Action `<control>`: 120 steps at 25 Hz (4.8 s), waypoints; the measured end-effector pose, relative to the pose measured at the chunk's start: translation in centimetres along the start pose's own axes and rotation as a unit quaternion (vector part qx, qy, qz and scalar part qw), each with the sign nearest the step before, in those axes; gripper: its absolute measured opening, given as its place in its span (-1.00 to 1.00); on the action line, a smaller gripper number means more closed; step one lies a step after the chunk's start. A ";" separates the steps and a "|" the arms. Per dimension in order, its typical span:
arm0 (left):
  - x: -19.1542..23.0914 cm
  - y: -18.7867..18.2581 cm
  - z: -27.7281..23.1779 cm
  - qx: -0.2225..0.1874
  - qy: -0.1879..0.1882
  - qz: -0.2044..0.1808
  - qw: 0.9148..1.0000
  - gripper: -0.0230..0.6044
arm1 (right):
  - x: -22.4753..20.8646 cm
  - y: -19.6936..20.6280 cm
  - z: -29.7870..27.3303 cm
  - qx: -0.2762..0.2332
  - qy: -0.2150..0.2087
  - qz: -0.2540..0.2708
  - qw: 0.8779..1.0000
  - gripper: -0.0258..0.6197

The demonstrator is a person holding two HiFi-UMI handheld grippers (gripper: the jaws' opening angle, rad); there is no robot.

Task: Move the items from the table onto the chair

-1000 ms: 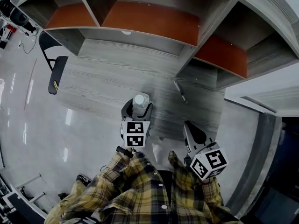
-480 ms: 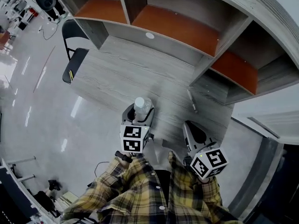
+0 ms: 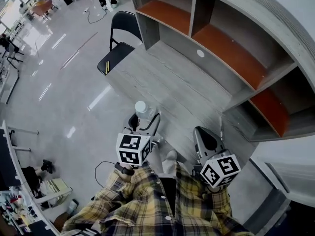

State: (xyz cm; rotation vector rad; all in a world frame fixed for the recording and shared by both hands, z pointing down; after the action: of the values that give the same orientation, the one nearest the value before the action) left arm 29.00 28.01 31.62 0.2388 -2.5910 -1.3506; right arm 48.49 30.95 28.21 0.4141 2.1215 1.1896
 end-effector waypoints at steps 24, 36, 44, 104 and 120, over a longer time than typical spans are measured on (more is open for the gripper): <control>32.5 -6.5 -4.2 -0.012 -0.020 0.015 1.000 0.00 | 11.9 -4.6 -29.1 0.021 -0.028 0.011 0.999 -0.86; 54.1 -8.6 -17.3 0.063 0.025 -0.038 0.997 0.00 | 15.8 -7.9 -50.2 0.038 0.046 -0.040 0.997 -0.87; 59.7 -2.4 -28.7 0.100 0.046 -0.046 0.993 0.00 | 16.1 -5.8 -57.8 0.071 0.074 -0.072 0.992 -0.86; 38.8 -15.3 -18.1 -0.004 0.204 -0.100 0.974 -0.91 | 6.9 -3.2 -34.4 -0.022 0.233 -0.103 0.967 -0.86; 18.1 -10.7 -10.1 0.040 0.299 -0.166 0.939 -0.92 | -11.9 10.5 -6.5 0.050 0.399 -0.148 0.904 -0.75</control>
State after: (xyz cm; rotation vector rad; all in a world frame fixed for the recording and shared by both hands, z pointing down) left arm 14.67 9.63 30.46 0.9726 -2.1390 -1.0407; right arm 52.27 25.86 44.11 -0.4372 2.8017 1.1825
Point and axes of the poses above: the fingertips, and each gripper's own axes: z backward along the fingers, x to its left, y out of its underside, the point moved 3 cm from there along z, backward along the fingers, and after that the axes turned 6 degrees about x, right-handed, at the moved point
